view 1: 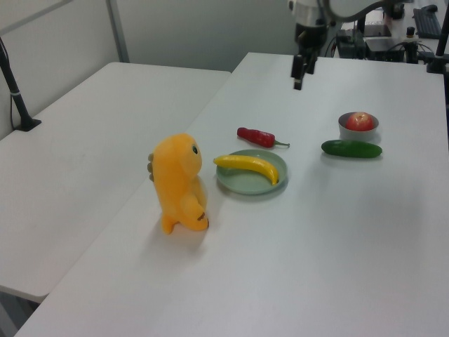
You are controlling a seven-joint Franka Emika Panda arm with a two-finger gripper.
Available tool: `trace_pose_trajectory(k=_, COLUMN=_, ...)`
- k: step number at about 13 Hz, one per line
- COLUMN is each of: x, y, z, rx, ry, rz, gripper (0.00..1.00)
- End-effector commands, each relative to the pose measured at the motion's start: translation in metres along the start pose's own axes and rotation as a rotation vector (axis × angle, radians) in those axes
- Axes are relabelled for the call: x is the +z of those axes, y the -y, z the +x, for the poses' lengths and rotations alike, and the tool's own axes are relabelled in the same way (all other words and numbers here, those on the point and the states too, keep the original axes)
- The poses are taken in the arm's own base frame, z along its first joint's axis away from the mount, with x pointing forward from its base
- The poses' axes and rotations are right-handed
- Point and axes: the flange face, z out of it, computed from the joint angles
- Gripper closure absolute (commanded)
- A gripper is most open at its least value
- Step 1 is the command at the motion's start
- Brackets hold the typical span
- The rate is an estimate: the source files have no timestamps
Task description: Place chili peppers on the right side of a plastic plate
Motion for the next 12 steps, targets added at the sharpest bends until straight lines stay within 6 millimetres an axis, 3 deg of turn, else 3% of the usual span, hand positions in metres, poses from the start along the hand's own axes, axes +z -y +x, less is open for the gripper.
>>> trace_pose_trajectory(k=1, x=-0.028, y=-0.002, z=-0.063, rx=-0.031, ry=0.07, rz=-0.016, gripper=0.0)
trace_pose_trajectory(k=7, x=-0.053, y=-0.01, z=-0.11, rx=-0.023, ry=0.112, rz=-0.01, gripper=0.0)
trace_pose_trajectory(k=12, x=-0.052, y=-0.014, z=-0.107, rx=-0.018, ry=0.112, rz=-0.008, gripper=0.0)
